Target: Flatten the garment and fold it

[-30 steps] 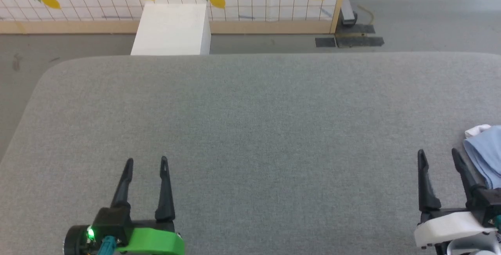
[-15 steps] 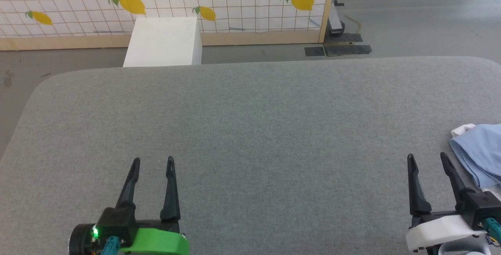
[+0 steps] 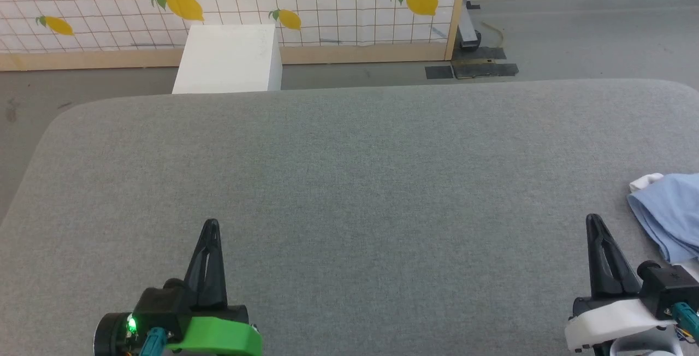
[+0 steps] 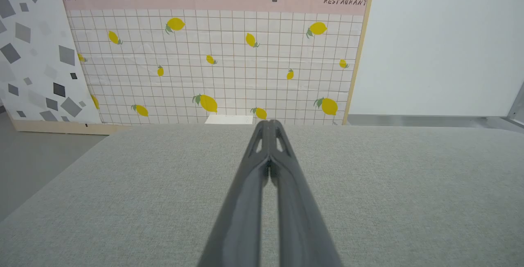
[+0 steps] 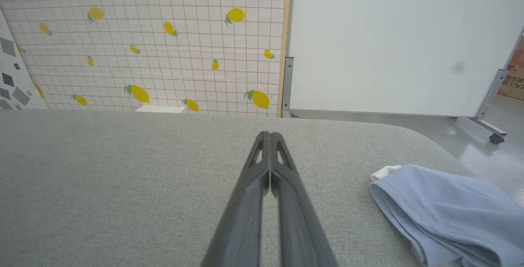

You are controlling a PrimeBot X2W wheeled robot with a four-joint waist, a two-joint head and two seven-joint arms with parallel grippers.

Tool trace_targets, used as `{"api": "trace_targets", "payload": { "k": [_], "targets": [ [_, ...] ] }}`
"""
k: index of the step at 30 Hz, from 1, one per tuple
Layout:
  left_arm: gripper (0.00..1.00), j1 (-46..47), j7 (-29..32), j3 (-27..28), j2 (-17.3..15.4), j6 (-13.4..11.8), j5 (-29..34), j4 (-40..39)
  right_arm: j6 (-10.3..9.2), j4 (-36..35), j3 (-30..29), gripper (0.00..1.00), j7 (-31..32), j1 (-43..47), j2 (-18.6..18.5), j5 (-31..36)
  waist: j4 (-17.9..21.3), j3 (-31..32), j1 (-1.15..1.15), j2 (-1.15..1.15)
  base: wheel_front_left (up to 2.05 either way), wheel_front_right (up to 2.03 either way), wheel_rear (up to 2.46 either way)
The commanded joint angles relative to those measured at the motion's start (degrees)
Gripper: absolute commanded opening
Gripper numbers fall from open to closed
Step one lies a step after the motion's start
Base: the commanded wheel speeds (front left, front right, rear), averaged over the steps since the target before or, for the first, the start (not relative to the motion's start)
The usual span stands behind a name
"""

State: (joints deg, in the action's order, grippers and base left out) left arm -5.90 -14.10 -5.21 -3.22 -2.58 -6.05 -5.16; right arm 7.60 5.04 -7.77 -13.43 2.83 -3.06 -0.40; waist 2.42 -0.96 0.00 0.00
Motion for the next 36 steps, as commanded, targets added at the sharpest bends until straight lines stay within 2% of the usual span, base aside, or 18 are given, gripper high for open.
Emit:
{"api": "trace_targets", "payload": {
  "k": [1, 36],
  "targets": [
    [0.00, 0.40, 0.46, 0.25, 0.02, 0.12, 0.42, 0.17, -0.01, -0.27, 0.28, 0.00, 0.35, -0.21, 0.02, 0.03, -0.04, 0.01, 0.00, 0.00, 0.00, 0.00, 0.00],
    [0.00, 2.04, 4.52, 1.73, 0.12, 0.85, 2.10, 1.65, -0.04, -1.69, 2.51, 0.00, 4.24, -0.99, 0.07, 0.14, -0.75, 0.29, 0.00, 0.00, 0.00, 0.00, 0.00]
  ]
}}
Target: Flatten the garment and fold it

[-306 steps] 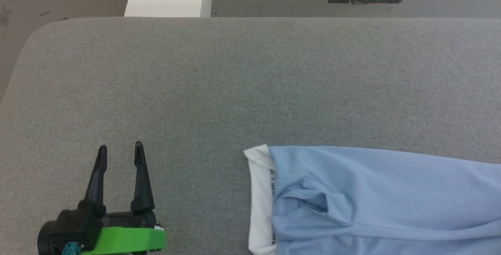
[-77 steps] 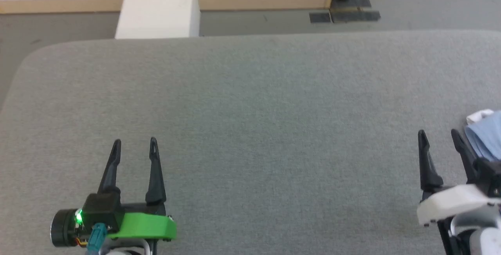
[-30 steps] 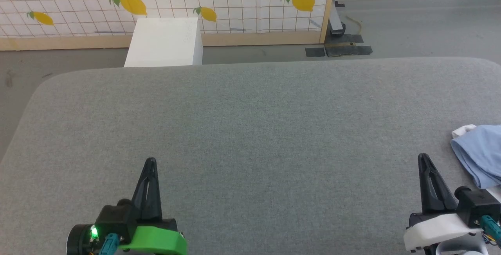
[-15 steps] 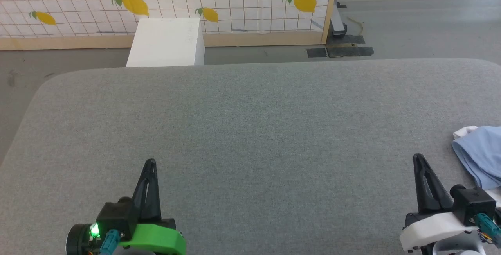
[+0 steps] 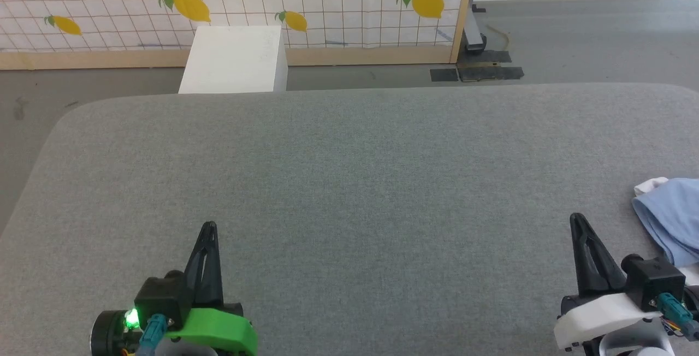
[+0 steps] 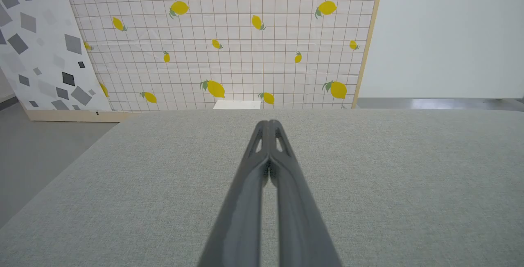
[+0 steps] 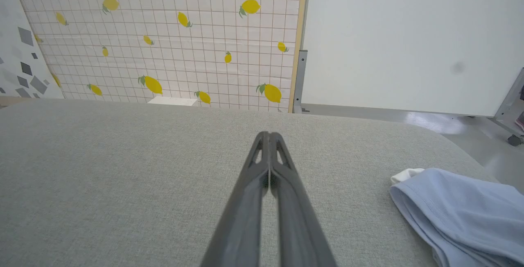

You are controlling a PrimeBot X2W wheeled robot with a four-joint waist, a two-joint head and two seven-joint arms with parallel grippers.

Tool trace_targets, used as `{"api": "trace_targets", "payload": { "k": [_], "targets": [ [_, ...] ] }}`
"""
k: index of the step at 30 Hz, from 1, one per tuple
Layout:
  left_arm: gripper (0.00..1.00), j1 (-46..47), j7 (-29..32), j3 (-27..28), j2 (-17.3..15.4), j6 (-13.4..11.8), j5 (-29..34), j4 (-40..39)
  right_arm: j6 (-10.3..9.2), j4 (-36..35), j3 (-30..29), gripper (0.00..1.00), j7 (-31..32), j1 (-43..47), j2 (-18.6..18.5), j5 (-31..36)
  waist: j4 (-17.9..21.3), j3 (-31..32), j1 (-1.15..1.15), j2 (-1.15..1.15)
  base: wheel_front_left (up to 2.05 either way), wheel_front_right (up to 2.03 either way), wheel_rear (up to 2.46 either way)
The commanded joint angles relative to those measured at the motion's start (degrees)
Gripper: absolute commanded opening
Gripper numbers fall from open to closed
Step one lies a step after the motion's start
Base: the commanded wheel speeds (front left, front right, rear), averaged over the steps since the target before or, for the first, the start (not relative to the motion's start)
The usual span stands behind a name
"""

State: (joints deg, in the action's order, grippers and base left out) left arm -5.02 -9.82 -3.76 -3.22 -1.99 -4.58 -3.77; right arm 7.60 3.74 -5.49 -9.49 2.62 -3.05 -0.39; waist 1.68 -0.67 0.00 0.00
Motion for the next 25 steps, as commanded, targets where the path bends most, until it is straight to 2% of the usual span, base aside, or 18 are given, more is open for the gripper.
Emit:
{"api": "trace_targets", "payload": {
  "k": [1, 25],
  "targets": [
    [0.00, 1.21, 0.36, 0.32, 0.12, 0.29, 0.68, 0.31, -0.04, -0.44, 0.30, 0.00, 0.42, -0.81, 0.06, 0.13, -0.03, 0.01, 0.00, 0.00, 0.00, 0.00, 0.00],
    [0.00, 2.32, 3.13, 1.33, 0.19, 0.79, 1.82, 1.33, -0.06, -1.41, 1.82, 0.00, 3.08, -1.34, 0.09, 0.21, -0.52, 0.21, 0.00, 0.00, 0.00, 0.00, 0.00]
  ]
}}
